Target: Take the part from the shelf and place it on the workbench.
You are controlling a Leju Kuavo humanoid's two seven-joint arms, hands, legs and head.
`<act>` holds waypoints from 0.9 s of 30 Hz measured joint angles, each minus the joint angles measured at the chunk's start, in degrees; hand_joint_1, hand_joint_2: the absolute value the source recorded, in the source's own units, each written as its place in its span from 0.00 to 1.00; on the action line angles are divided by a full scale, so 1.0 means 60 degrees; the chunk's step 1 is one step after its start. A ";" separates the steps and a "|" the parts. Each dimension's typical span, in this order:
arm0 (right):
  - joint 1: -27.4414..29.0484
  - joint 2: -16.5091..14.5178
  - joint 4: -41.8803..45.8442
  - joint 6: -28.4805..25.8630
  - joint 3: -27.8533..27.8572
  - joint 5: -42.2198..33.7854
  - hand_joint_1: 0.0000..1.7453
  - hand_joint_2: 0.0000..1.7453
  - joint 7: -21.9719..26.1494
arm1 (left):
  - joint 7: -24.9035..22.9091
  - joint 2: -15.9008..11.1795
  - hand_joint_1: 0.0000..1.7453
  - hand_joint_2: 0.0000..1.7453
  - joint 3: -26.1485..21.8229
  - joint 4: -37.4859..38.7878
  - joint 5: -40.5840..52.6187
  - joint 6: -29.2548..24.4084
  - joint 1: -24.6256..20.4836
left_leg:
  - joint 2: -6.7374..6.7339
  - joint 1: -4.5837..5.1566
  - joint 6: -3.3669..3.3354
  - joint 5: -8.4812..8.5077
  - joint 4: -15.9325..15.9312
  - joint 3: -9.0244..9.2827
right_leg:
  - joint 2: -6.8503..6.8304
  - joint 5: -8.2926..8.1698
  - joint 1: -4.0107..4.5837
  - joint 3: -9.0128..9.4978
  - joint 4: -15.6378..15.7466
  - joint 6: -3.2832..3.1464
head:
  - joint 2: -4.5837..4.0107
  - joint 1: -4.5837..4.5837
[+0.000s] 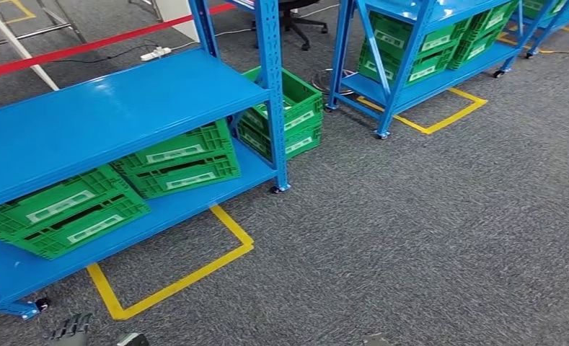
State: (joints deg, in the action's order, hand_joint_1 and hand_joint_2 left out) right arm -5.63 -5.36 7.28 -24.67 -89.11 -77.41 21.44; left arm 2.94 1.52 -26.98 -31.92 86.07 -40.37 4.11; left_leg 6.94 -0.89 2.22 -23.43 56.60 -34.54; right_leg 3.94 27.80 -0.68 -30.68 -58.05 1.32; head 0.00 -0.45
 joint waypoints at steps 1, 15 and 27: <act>-0.0002 -0.0002 0.0000 -0.0004 0.0000 0.0001 0.00 0.00 0.0000 | -0.0002 0.0016 0.00 0.00 -0.0021 0.0011 0.0000 0.0000 -0.0006 | -0.0243 0.0019 0.0034 -0.0166 0.0243 -0.0125 | -0.0131 -0.0026 0.0000 0.0007 0.0032 -0.0061 | 0.0000 0.0038; -0.0010 0.0001 0.0000 -0.0020 -0.0004 0.0001 0.00 0.00 -0.0001 | 0.0046 0.0138 0.00 0.00 -0.0271 0.0088 0.0000 0.0000 -0.0080 | -0.1560 0.0166 -0.0298 -0.0136 -0.0060 0.0245 | -0.1553 0.0200 0.0199 0.0164 0.0035 0.0106 | 0.0000 0.0106; -0.0043 -0.0001 0.0000 -0.0091 -0.0004 -0.0021 0.00 0.00 -0.0042 | 0.0506 0.0180 0.00 0.00 -0.0832 0.0662 -0.0150 0.0005 -0.0264 | -0.0514 0.0099 -0.0350 -0.0113 0.0016 0.0202 | -0.0438 -0.0034 0.0013 -0.0140 -0.0087 0.0247 | 0.0000 -0.0044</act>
State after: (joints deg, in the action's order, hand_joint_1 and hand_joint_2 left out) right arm -5.89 -5.37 7.28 -25.21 -89.13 -77.53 21.19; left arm 5.98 2.61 -31.97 -27.94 85.18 -40.34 2.53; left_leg 3.86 -0.29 0.12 -24.11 56.70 -33.32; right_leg 1.31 27.60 -0.60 -31.52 -58.57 2.81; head 0.00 -0.71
